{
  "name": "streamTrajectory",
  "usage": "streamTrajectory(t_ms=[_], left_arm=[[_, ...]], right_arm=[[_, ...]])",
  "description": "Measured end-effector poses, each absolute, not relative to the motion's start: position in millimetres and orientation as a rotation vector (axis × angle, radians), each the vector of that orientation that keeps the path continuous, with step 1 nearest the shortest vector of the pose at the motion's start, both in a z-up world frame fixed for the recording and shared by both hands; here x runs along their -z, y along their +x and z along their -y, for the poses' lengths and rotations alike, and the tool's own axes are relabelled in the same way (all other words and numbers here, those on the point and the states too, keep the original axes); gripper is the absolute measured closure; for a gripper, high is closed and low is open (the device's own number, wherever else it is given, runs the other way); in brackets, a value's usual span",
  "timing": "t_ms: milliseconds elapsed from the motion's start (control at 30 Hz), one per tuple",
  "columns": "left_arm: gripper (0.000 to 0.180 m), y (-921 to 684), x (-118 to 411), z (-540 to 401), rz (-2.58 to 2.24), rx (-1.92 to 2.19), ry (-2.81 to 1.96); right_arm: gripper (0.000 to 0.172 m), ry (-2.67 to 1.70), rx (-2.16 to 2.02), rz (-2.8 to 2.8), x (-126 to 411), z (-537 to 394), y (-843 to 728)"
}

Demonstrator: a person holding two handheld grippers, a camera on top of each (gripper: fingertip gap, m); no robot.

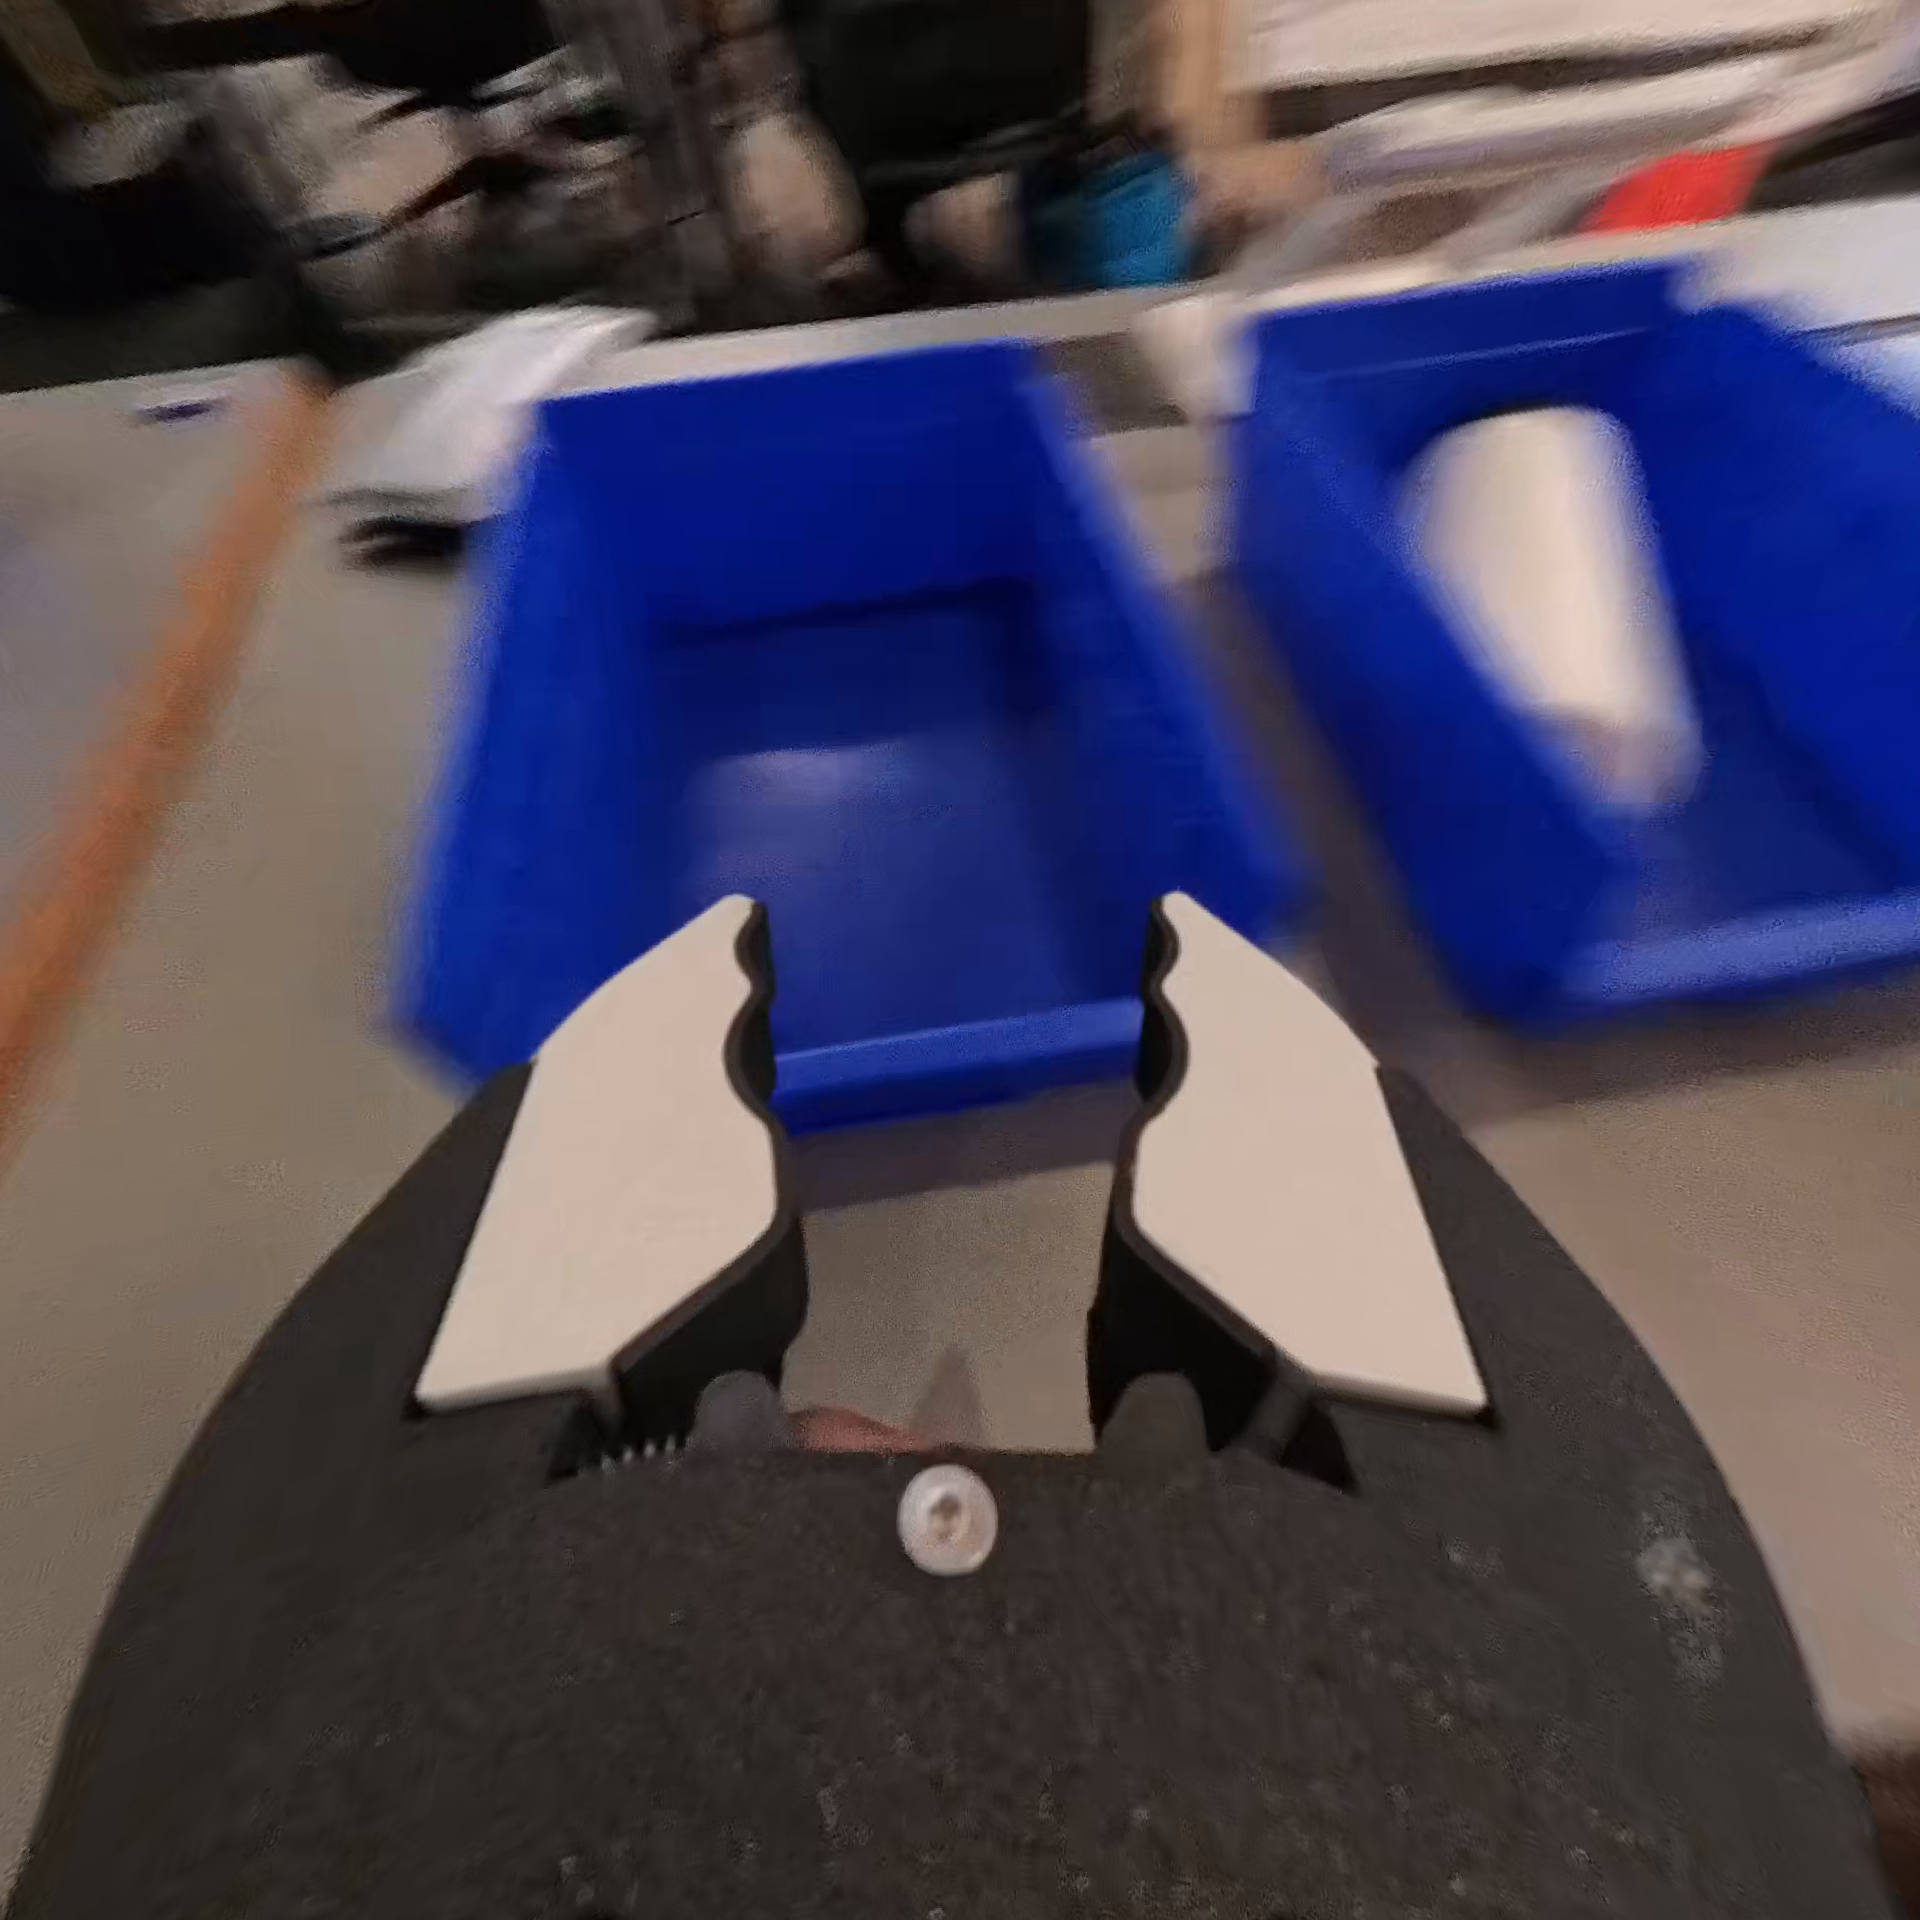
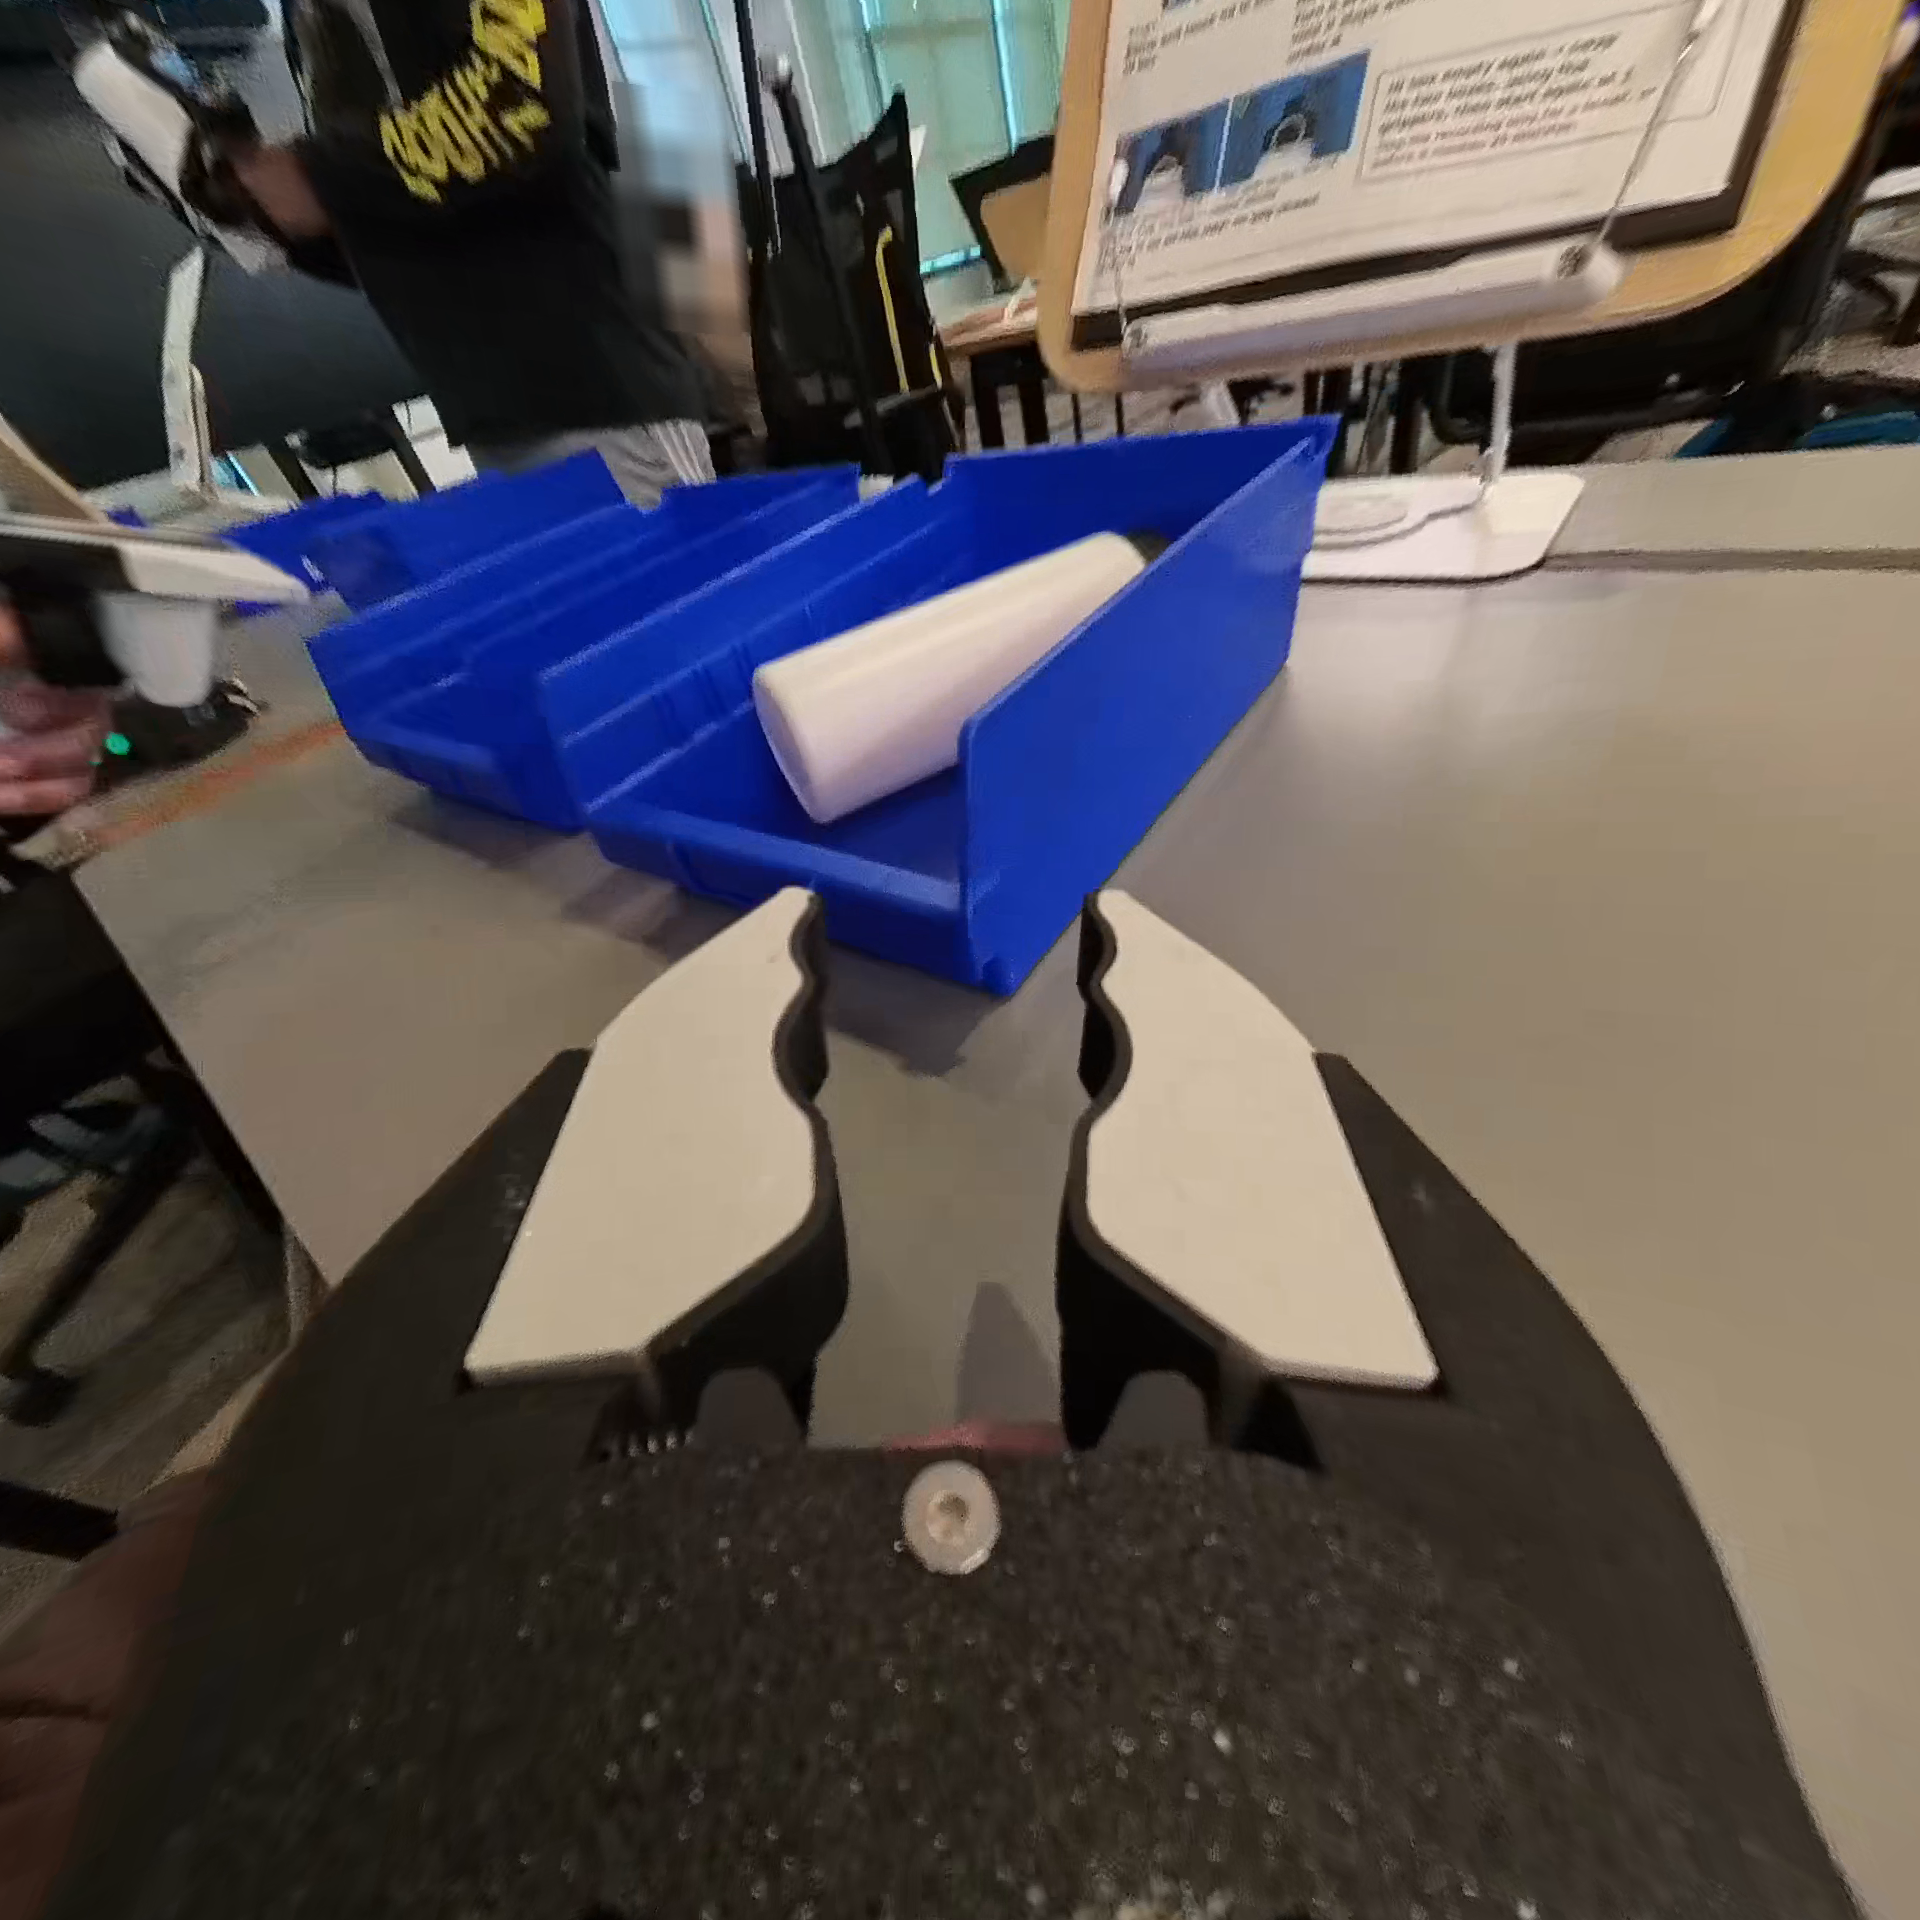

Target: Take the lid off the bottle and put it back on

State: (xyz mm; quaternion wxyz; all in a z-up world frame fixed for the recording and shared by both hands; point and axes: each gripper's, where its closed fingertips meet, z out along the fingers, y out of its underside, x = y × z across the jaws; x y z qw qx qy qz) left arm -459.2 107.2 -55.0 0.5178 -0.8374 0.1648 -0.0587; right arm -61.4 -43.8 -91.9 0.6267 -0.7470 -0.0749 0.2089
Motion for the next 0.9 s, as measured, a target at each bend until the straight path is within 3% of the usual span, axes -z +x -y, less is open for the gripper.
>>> streamTrajectory(t_ms=[67, 267, 400, 500, 633, 733, 833, 900], left_arm=[[0.119, -522.9, 59.9, -141.6, -0.227, 0.016, -2.073], [0.119, -578.6, 89.7, -197.9, -0.087, 0.154, -2.126], [0.151, -561.6, 91.8, -206.7, -0.129, 0.323, -2.043], [0.161, -550.8, 91.2, -199.9, -0.177, 0.355, -2.043], [0.141, -535.9, 84.7, -192.2, -0.230, 0.360, -2.015], [0.140, -538.7, 100.3, -201.8, -0.219, 0.303, -2.097], [0.173, -542.6, 105.7, -206.1, -0.285, 0.246, -2.084], [0.175, -545.5, 105.2, -199.1, -0.277, 0.259, -2.058]], right_arm=[[0.131, -1.696, -0.476, 0.151, 90.9, 41.2, -52.7], [0.132, -1.753, -0.524, 0.164, 103.7, 40.9, -62.1], [0.132, -1.764, -0.483, 0.241, 107.2, 45.7, -77.7], [0.132, -1.773, -0.486, 0.304, 110.8, 49.9, -93.7], [0.131, -1.779, -0.476, 0.379, 113.5, 54.3, -112.6], [0.131, -1.775, -0.481, 0.404, 113.3, 57.7, -121.8], [0.131, -1.778, -0.480, 0.418, 113.6, 57.8, -129.5], [0.131, -1.793, -0.510, 0.397, 112.9, 56.8, -138.1]])
